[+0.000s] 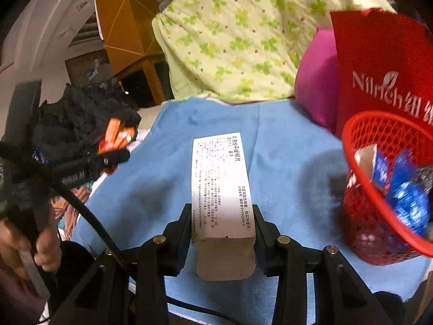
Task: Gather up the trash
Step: 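Lift and carry the white box and orange bag toward the red mesh basket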
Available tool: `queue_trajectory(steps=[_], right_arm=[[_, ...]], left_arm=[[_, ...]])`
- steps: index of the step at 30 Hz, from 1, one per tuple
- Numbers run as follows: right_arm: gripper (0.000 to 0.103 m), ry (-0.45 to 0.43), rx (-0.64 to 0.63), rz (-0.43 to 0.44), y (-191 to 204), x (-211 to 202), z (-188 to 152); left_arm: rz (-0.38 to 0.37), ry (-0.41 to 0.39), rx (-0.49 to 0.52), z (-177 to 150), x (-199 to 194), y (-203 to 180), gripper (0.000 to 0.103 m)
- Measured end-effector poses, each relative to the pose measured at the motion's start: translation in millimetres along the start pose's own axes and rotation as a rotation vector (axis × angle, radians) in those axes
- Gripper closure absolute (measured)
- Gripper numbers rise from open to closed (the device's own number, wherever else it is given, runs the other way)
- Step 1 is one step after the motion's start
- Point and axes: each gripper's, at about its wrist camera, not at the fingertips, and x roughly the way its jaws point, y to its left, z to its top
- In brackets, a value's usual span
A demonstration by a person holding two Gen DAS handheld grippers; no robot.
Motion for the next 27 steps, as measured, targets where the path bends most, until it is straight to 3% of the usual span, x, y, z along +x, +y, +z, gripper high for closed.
queue_trajectory(steps=[16, 27], right_arm=[[0.06, -0.099, -0.006, 0.034, 26, -57, 14], [0.06, -0.153, -0.015, 0.034, 32, -79, 19]], left_arm=[[0.026, -0.076, 0.007, -9, -60, -9, 0.074], [0.088, -0.133, 0.026, -4, -84, -15, 0.074]])
